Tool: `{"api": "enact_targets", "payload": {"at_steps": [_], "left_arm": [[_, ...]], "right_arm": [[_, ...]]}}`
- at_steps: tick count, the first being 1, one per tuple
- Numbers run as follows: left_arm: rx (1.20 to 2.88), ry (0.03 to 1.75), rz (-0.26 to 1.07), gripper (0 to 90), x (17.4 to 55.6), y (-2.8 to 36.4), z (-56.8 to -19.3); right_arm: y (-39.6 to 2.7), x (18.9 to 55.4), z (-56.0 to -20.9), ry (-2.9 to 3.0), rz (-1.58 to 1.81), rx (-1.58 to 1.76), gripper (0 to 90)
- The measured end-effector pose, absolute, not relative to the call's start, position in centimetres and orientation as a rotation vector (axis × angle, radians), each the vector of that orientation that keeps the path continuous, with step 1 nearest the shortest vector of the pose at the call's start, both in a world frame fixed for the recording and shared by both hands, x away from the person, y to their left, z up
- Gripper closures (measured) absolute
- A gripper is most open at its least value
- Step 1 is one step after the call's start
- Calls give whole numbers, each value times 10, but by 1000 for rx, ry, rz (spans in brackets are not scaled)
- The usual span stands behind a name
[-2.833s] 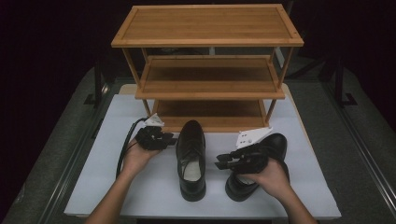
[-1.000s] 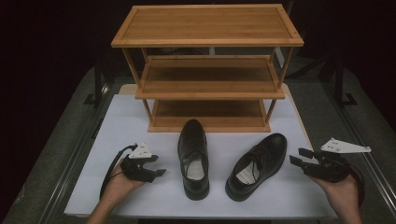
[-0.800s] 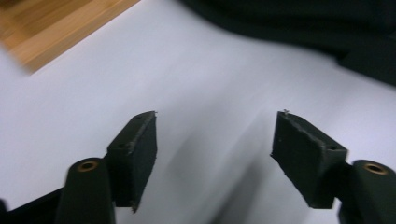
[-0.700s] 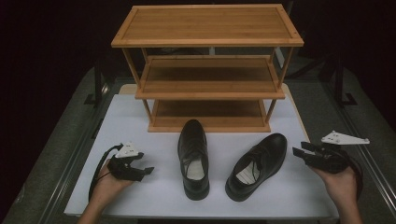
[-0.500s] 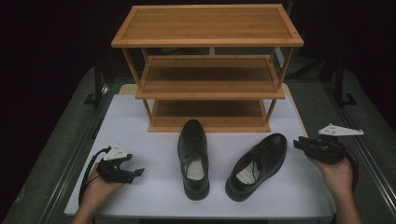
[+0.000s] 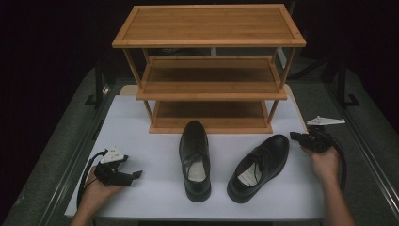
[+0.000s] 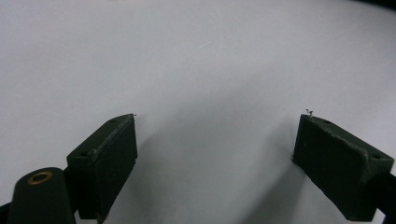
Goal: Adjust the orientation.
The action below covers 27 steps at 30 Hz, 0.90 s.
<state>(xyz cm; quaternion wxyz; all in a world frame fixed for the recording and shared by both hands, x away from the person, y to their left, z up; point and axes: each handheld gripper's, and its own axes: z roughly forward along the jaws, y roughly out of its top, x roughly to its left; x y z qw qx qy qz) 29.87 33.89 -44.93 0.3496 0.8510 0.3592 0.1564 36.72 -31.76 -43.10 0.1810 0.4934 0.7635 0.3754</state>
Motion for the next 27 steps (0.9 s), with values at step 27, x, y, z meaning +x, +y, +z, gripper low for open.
{"api": "enact_targets", "payload": {"at_steps": [27], "left_arm": [[2209,973,413,39,301,338,-450]], "right_arm": [[-287,330,-424,2233,1104,1321,898]]}}
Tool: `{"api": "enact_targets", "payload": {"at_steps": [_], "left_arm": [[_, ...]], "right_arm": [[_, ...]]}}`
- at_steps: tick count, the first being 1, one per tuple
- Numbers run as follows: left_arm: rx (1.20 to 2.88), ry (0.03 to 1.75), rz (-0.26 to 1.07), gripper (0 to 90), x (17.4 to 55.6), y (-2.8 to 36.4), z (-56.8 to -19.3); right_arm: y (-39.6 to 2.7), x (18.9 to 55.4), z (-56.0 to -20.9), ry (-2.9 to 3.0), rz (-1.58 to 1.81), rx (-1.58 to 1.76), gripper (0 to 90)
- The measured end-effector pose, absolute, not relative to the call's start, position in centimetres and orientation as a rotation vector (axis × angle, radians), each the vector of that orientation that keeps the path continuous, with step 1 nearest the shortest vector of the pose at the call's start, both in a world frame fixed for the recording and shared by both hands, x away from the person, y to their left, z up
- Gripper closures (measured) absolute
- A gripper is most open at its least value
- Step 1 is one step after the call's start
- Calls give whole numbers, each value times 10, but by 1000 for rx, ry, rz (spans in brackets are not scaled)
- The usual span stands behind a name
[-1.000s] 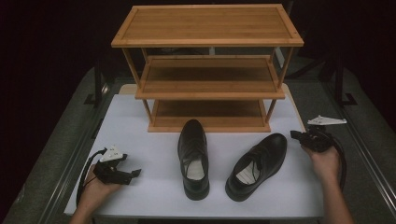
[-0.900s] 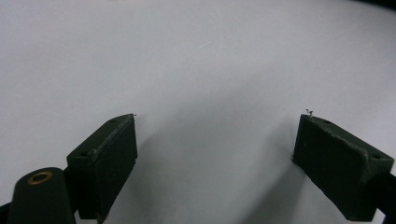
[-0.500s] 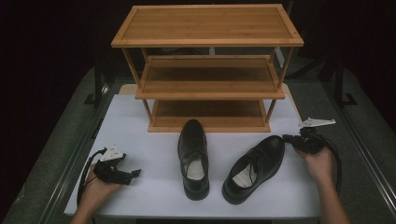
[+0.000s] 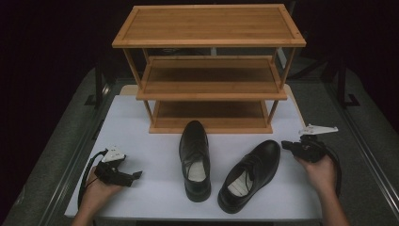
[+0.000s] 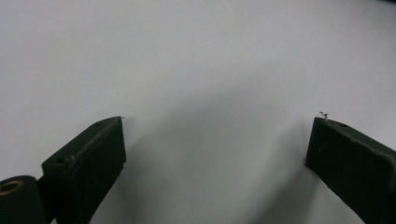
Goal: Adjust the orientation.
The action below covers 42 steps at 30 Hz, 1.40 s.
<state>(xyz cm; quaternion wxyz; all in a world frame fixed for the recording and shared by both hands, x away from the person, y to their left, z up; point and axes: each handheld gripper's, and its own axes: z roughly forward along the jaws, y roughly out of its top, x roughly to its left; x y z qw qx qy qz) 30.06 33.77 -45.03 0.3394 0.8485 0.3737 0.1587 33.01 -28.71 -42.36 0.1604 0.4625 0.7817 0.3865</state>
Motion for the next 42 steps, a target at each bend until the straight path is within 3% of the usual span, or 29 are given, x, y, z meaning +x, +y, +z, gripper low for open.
{"api": "enact_targets", "payload": {"at_steps": [4,17,32,42], "left_arm": [[2210,1010,426,0,302,338,-450],[2212,1010,422,0,302,338,-451],[2215,1012,418,0,303,338,-451],[2211,1016,417,0,303,338,-451]], "right_arm": [[-282,299,-424,2238,1136,1304,898],[-252,234,-434,2318,1226,1200,899],[-225,213,-444,2456,1229,1113,899],[-216,218,-448,2489,1226,1094,899]]}}
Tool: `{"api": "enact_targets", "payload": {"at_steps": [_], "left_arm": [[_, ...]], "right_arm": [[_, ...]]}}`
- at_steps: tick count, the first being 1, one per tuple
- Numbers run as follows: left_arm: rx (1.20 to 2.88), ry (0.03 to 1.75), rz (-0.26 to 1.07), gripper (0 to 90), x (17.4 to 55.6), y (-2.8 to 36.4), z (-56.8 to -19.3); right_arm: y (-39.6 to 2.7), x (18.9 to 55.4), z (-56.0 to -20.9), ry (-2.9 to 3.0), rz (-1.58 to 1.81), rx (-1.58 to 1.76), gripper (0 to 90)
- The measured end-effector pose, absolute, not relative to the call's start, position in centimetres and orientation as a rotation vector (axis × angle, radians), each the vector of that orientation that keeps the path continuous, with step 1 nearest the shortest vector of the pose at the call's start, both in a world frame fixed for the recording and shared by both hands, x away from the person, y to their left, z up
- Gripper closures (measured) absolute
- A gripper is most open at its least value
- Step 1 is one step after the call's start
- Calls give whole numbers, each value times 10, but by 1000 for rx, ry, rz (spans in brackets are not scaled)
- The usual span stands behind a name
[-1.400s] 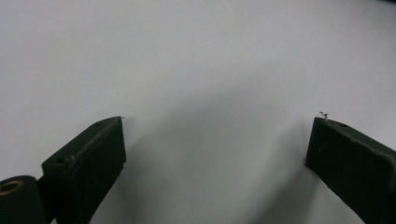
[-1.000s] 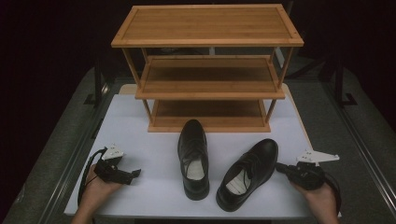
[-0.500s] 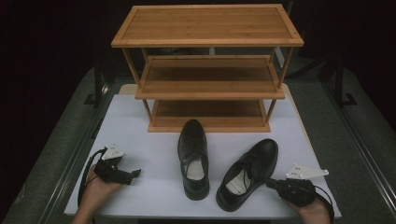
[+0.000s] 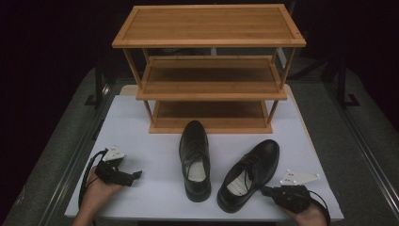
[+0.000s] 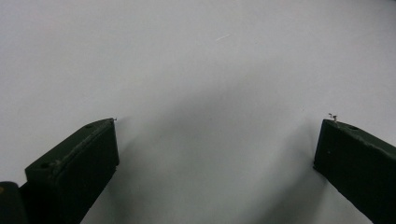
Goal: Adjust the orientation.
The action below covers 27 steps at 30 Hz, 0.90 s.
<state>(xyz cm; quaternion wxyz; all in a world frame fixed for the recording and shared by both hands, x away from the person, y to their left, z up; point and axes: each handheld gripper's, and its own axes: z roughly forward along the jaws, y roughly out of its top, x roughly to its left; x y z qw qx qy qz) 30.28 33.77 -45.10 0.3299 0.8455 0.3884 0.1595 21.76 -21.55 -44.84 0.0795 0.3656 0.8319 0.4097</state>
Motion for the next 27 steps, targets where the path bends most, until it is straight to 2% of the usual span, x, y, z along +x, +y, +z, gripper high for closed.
{"api": "enact_targets", "payload": {"at_steps": [27], "left_arm": [[2211,1016,418,0,303,338,-451]], "right_arm": [[-199,256,-445,2474,1182,1082,899]]}}
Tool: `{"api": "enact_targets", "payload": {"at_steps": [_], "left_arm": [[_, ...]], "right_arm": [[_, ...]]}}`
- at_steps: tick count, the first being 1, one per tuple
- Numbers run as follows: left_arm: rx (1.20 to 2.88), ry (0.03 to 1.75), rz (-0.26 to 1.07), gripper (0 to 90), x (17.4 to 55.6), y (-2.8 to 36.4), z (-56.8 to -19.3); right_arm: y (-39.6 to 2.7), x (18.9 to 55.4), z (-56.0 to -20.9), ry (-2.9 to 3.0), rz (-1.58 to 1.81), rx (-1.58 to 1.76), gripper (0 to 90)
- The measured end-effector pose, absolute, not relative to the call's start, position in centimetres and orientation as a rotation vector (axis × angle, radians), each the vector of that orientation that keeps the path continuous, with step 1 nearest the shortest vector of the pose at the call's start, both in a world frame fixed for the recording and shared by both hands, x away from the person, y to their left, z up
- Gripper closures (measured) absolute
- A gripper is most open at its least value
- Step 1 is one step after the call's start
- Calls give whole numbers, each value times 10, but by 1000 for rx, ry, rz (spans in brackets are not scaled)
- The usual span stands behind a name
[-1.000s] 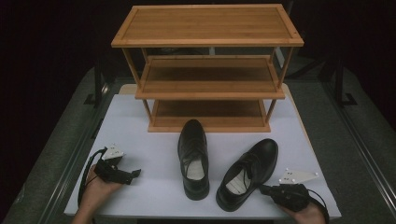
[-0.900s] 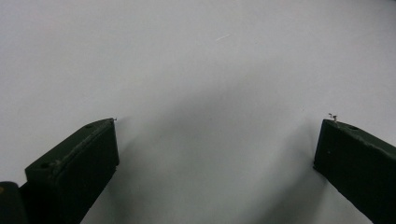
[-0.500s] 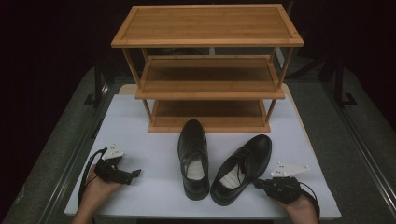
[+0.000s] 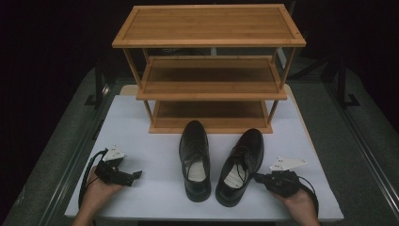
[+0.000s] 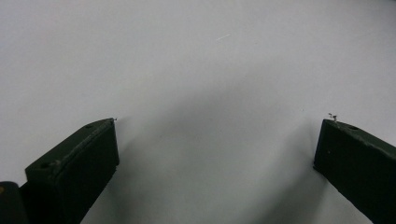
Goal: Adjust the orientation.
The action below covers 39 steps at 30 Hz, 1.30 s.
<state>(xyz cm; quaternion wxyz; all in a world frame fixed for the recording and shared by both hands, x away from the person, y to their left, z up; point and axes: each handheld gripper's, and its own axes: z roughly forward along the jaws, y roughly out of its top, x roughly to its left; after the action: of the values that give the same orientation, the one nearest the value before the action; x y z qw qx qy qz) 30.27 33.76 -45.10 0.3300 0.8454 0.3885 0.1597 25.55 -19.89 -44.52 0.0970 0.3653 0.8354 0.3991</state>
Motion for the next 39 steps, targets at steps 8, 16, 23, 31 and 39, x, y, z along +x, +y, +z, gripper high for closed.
{"api": "enact_targets", "payload": {"at_steps": [8,16,23,31,39], "left_arm": [[2211,1016,418,0,303,338,-451],[2211,1016,417,0,303,338,-451],[2212,1015,417,0,303,338,-451],[2211,1016,417,0,303,338,-451],[2211,1016,417,0,303,338,-451]], "right_arm": [[-192,269,-445,2472,1169,1075,899],[-185,284,-444,2479,1172,1083,899],[-172,293,-443,2495,1161,1056,899],[-156,301,-442,2507,1150,1024,900],[-155,303,-443,2509,1167,1024,899]]}}
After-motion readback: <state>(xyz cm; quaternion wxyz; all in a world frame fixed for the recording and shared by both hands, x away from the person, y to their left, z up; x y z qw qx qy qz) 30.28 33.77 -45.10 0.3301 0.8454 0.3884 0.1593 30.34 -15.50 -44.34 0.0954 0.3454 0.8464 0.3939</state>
